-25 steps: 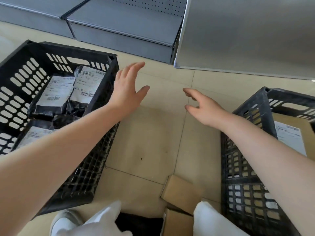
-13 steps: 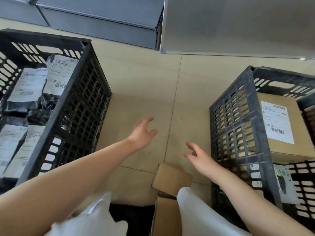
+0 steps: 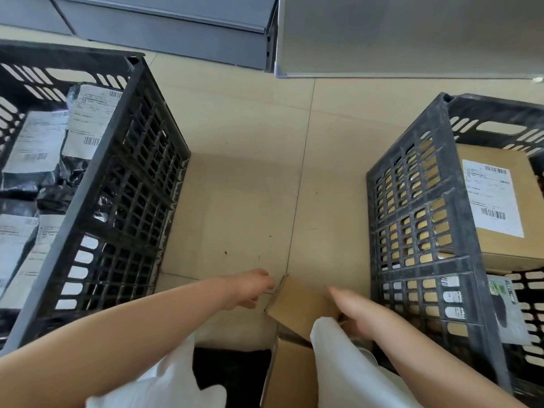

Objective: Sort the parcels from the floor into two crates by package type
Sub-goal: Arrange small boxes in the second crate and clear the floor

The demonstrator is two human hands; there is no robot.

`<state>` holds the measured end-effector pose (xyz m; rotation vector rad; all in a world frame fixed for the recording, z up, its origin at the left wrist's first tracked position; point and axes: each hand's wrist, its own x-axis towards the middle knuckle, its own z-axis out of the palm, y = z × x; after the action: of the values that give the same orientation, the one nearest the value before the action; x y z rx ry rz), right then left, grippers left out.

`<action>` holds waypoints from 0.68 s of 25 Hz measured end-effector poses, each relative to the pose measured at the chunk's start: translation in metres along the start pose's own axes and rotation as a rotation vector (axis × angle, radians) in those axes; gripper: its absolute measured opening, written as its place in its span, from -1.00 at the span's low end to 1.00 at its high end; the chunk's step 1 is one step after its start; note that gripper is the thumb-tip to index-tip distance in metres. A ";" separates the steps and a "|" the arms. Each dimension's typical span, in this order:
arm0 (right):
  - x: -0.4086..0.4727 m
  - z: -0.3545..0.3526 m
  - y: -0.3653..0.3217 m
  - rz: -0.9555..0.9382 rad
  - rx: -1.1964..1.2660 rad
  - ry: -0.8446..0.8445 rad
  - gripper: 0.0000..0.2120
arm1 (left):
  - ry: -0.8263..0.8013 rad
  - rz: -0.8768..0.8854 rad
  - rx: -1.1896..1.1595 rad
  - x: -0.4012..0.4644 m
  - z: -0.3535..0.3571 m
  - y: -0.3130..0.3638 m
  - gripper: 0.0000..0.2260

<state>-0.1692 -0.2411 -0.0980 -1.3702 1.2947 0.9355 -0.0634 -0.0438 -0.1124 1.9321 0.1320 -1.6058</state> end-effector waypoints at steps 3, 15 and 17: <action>0.001 0.006 0.006 0.022 0.158 -0.067 -0.64 | -0.035 -0.006 -0.010 0.000 0.013 0.000 -0.53; -0.004 0.019 -0.011 -0.226 0.243 0.003 -0.64 | 0.182 -0.018 -0.229 -0.005 -0.003 0.005 -0.53; -0.006 0.018 -0.016 -0.316 0.256 0.021 -0.60 | 0.209 -0.007 -0.300 -0.007 -0.007 0.008 -0.53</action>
<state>-0.1529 -0.2237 -0.0937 -1.3346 1.1282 0.5222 -0.0550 -0.0444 -0.1027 1.8571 0.4394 -1.3001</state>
